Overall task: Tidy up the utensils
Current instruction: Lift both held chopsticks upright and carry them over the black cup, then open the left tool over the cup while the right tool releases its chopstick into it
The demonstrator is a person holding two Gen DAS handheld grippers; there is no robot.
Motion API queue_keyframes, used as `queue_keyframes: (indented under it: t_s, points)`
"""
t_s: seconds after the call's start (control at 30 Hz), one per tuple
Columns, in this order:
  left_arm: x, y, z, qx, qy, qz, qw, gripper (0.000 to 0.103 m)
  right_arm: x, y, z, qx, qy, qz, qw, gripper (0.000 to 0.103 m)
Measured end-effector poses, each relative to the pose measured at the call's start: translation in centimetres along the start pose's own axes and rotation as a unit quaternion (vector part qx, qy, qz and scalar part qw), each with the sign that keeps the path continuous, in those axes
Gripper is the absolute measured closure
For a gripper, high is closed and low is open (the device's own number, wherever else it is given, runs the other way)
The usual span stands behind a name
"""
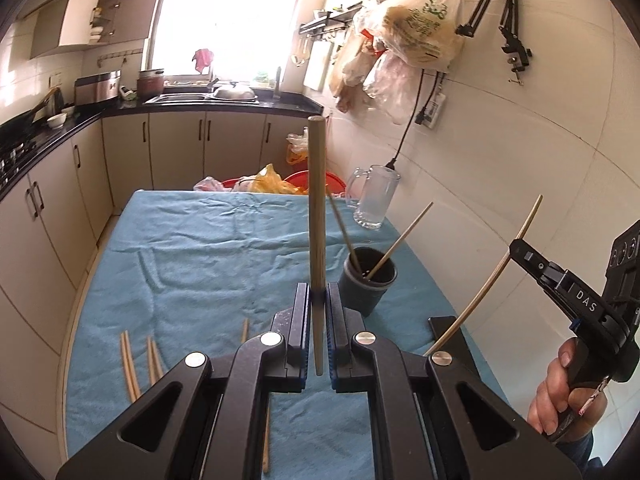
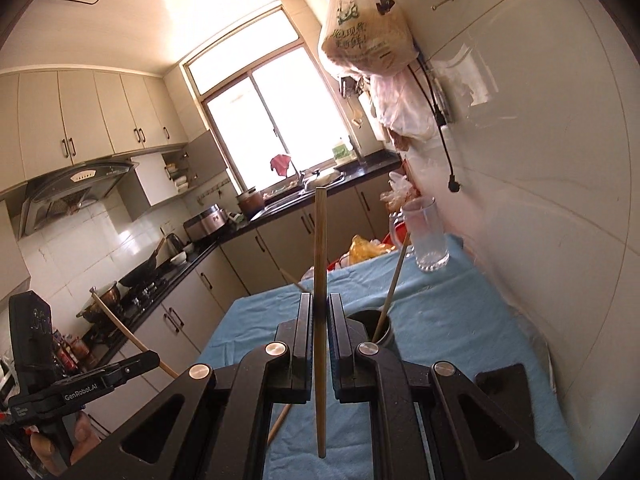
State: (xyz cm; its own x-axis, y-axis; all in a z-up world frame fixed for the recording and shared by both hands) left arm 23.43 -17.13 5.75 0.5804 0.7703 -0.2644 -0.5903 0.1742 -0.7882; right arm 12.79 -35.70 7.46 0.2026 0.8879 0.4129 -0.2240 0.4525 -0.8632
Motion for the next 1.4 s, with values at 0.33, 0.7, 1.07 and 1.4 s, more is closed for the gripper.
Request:
queue_keyframes:
  t_s: [0.33,0.7,1.07,1.4]
  points:
    - [-4.0,-5.1,-3.3,-0.009,0.023,-0.02,0.9995,0.096,-2.0,-4.8,-0.9,-0.038,0.02,-0.005,0.999,0.096]
    - [-6.1,-10.1,-9.0,-0.023,0.039,-0.026,0.9986,0.096,-2.2,-8.8,-5.7,-0.057,0.043,0.011,0.997,0.096]
    - [-3.4,-7.3,-16.3,0.028,0.033,0.0,0.9991,0.096,-4.0,-6.3,-13.5,-0.001,0.058,0.012,0.998,0.096]
    - [-2.1,-5.1,-19.0,0.054,0.034,0.016,0.9978,0.096,-5.6,-2.3,-16.6,0.05,0.066,0.009,0.997,0.095]
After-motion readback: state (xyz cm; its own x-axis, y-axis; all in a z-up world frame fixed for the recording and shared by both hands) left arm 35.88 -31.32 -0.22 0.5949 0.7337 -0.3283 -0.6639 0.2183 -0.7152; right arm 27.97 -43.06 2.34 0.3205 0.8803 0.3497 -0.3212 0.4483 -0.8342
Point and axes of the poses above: each gripper's, at about its wrist camera, not at the fingertips, and z roughly against the way its jaws point, x to its left, y to its underside, the point moved 9 cm from there along -z, roughly the way its jaws point, and after that the axes turned 5 degrees about y, right-handed, at the moved point
